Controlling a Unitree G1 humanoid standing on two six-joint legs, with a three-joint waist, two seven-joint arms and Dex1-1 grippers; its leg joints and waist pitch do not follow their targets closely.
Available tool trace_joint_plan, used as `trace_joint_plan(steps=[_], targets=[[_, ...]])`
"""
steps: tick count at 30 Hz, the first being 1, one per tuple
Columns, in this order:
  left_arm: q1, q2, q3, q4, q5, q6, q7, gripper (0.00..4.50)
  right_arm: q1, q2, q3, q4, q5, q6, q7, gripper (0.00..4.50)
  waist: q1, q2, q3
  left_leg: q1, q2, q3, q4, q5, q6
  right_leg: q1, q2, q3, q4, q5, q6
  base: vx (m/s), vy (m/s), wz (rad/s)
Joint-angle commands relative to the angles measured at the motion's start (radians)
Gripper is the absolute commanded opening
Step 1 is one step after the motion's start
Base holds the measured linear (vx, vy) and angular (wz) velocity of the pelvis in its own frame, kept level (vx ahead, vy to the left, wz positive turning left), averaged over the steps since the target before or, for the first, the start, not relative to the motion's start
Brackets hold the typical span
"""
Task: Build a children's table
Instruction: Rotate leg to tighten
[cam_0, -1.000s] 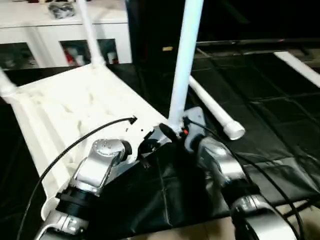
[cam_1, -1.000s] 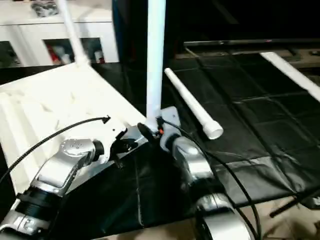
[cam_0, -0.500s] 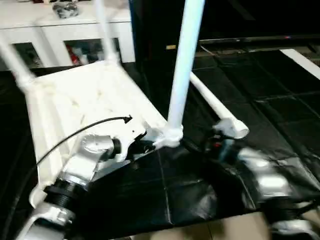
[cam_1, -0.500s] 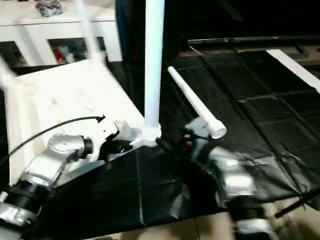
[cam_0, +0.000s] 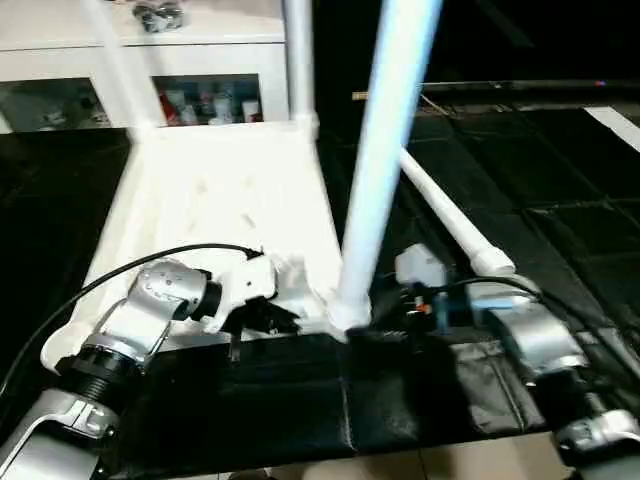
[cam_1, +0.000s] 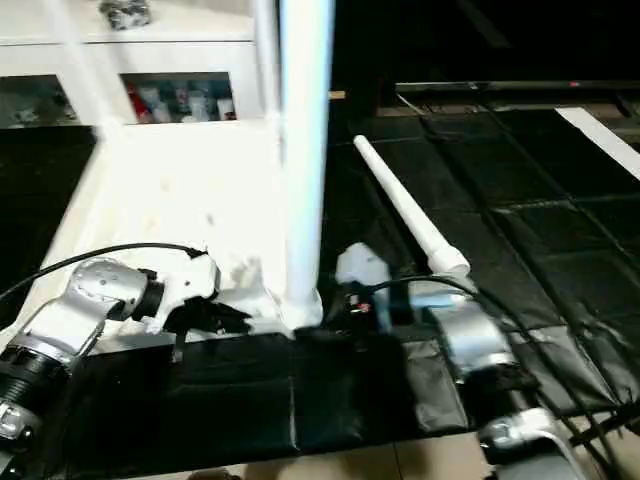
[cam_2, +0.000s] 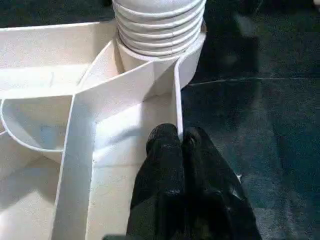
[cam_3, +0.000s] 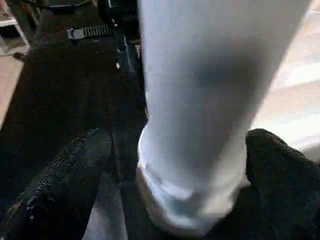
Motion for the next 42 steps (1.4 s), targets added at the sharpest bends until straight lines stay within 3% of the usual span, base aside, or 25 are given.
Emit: trace_joint_plan(steps=[1,2,8,12,19,21,26,28,30,32,33,34,36,38,42], targets=[[-0.01,-0.002,-0.057,-0.011,0.021,-0.021,-0.056,0.0,-0.021,-0.006,0.012,0.004,-0.001,0.011,0.014,4.3,-0.008,-0.003,-0.067,0.005,0.039,-0.008,-0.063,-0.105,0.058,0.049,-0.07,0.061,-0.064,-0.028,-0.232,0.0,0.0,0.0],[-0.015,-0.003,-0.061,-0.013,0.02,-0.026,-0.069,0.0,-0.03,-0.003,0.02,0.02,0.001,0.016,0.03,4.3,-0.008,-0.008,-0.067,0.004,0.038,-0.007,-0.062,-0.1,0.058,0.05,-0.071,0.062,-0.063,-0.026,-0.23,0.0,0.0,0.0],[-0.022,-0.004,-0.067,-0.002,0.021,-0.042,-0.081,0.0,-0.038,0.003,0.027,0.043,0.003,0.022,0.059,3.79,-0.006,-0.004,-0.07,0.003,0.038,-0.008,-0.059,-0.086,0.059,0.05,-0.071,0.061,-0.059,-0.002,-0.233,0.0,0.0,0.0],[-0.024,-0.007,-0.066,0.005,0.023,-0.048,-0.079,0.0,-0.035,0.004,0.022,0.046,0.012,0.026,0.064,3.46,-0.006,-0.007,-0.07,0.003,0.037,-0.007,-0.058,-0.086,0.063,0.051,-0.07,0.061,-0.059,0.009,-0.236,0.0,0.0,0.0],[-0.032,-0.01,-0.064,0.026,0.021,-0.059,-0.078,0.0,-0.028,0.014,0.018,0.054,0.02,0.025,0.065,2.82,-0.007,0.004,-0.071,0.005,0.037,-0.007,-0.058,-0.099,0.052,0.05,-0.068,0.061,-0.06,0.016,-0.242,0.0,0.0,0.0],[-0.033,-0.015,-0.06,0.033,0.018,-0.055,-0.074,0.0,-0.024,0.018,0.016,0.053,0.022,0.027,0.062,2.8,-0.007,0.003,-0.072,0.005,0.037,-0.008,-0.058,-0.1,0.05,0.051,-0.068,0.06,-0.058,0.026,-0.246,0.0,0.0,0.0],[-0.029,-0.056,-0.01,0.032,-0.018,0.031,0.003,0.0,0.013,0.046,-0.006,0.035,0.047,0.059,0.021,2.75,-0.004,0.004,-0.07,0.006,0.039,-0.008,-0.06,-0.125,0.04,0.052,-0.071,0.061,-0.061,-0.001,-0.248,0.0,0.0,0.0],[-0.016,-0.087,0.029,0.007,-0.032,0.095,0.091,0.0,0.035,0.09,-0.03,0.038,0.04,0.077,-0.089,2.75,-0.007,0.002,-0.067,0.006,0.04,-0.009,-0.063,-0.142,0.03,0.052,-0.072,0.061,-0.064,-0.038,-0.241,0.0,0.0,0.0],[-0.009,-0.097,0.041,-0.008,-0.035,0.119,0.123,0.0,0.043,0.109,-0.039,0.04,0.033,0.085,-0.136,2.75,-0.014,0.002,-0.063,0.006,0.037,-0.012,-0.068,-0.185,0.009,0.052,-0.076,0.061,-0.076,-0.139,-0.217,0.0,0.0,0.0],[0.052,-0.158,0.098,-0.152,-0.054,0.306,0.275,0.0,0.049,0.224,-0.073,0.073,-0.018,0.116,-0.403,2.75,-0.025,0.001,-0.06,0.003,0.041,-0.014,-0.075,-0.197,-0.011,0.054,-0.077,0.063,-0.075,-0.172,-0.203,0.0,0.0,0.0],[0.062,-0.168,0.105,-0.175,-0.055,0.332,0.298,0.0,0.048,0.243,-0.079,0.08,-0.022,0.123,-0.442,2.75,-0.04,0.0,-0.052,-0.004,0.042,-0.018,-0.084,-0.217,-0.026,0.054,-0.078,0.06,-0.078,-0.225,-0.194,0.0,0.0,0.0],[0.073,-0.179,0.11,-0.199,-0.051,0.357,0.322,0.0,0.046,0.265,-0.087,0.088,-0.022,0.128,-0.476,2.75,-0.05,0.0,-0.056,0.004,0.031,-0.018,-0.079,-0.238,-0.028,0.053,-0.077,0.058,-0.094,-0.308,-0.166,0.0,0.0,0.0],[0.087,-0.194,0.114,-0.228,-0.042,0.384,0.352,0.0,0.042,0.291,-0.093,0.098,-0.022,0.129,-0.514,2.75,-0.067,-0.002,-0.054,-0.007,0.031,-0.019,-0.081,-0.209,-0.017,0.058,-0.074,0.059,-0.094,-0.293,-0.157,0.0,0.0,0.0],[0.11,-0.227,0.112,-0.282,-0.026,0.439,0.404,0.0,0.029,0.336,-0.095,0.124,-0.035,0.127,-0.581,2.75,-0.072,0.002,-0.056,0.003,0.031,-0.015,-0.076,-0.202,-0.005,0.048,-0.07,0.063,-0.095,-0.246,-0.172,0.0,0.0,0.0],[0.129,-0.282,0.091,-0.349,-0.007,0.512,0.478,0.0,-0.008,0.375,-0.063,0.181,-0.104,0.11,-0.668,2.75,-0.082,0.006,-0.054,0.003,0.03,-0.013,-0.075,-0.201,0.001,0.047,-0.066,0.062,-0.097,-0.246,-0.18,0.0,0.0,0.0]])
